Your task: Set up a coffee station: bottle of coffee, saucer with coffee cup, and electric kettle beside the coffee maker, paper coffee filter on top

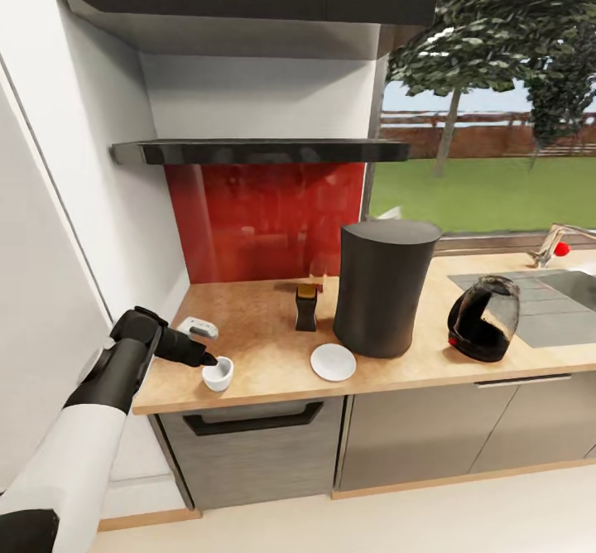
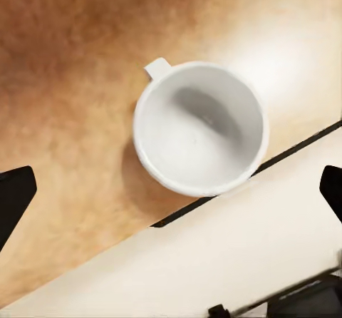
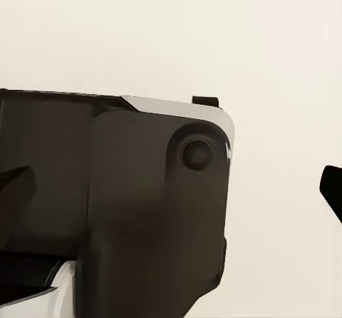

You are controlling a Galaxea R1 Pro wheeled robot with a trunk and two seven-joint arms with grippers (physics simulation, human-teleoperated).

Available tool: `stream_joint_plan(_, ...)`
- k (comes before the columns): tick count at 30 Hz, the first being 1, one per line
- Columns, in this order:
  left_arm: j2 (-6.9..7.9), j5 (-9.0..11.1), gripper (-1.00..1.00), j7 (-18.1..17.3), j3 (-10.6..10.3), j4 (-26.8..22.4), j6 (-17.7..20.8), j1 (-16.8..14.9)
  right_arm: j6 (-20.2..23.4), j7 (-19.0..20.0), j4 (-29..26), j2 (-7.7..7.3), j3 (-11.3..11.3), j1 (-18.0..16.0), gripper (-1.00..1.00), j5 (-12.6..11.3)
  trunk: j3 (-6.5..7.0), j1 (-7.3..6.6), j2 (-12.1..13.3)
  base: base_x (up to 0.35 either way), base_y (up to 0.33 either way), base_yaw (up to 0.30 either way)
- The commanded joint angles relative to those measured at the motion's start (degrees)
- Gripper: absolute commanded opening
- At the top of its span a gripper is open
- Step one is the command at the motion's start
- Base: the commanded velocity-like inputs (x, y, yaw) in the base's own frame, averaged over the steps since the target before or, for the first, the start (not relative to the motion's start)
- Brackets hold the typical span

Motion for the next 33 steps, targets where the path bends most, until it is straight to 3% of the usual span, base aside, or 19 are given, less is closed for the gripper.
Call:
stream_joint_plan(1, -0.02, -0.54, 1.0, -0.55, 0.05, 0.83, 0.31, -0.01, -0.23, 0.2, 0.04, -0.03, 0.34, -0.05, 1.0, -0.6, -0.13, 0.06, -0.13, 0.182, 0.0, 0.0)
stream_joint_plan(19, 0.12, -0.65, 1.0, -0.49, 0.06, 3.75, 0.23, 0.03, -0.15, 0.12, 1.73, -0.11, 0.53, -0.05, 1.0, -0.51, -0.13, 0.06, -0.13, 0.086, 0.0, 0.0)
stream_joint_plan(23, 0.84, -0.66, 1.0, -0.35, 0.03, 5.03, 0.22, 0.03, -0.14, -0.05, 3.51, -0.14, 0.61, -0.05, 1.0, -0.4, -0.13, 0.06, -0.13, 0.001, 0.0, 0.0)
stream_joint_plan(33, 1.52, -0.51, 1.0, 3.04, 0.11, 6.99, 0.08, 0.03, -0.14, -0.06, 3.64, -0.15, 0.61, -0.05, 1.0, -0.39, -0.13, 0.06, -0.13, 0.0, 0.0, 0.0)
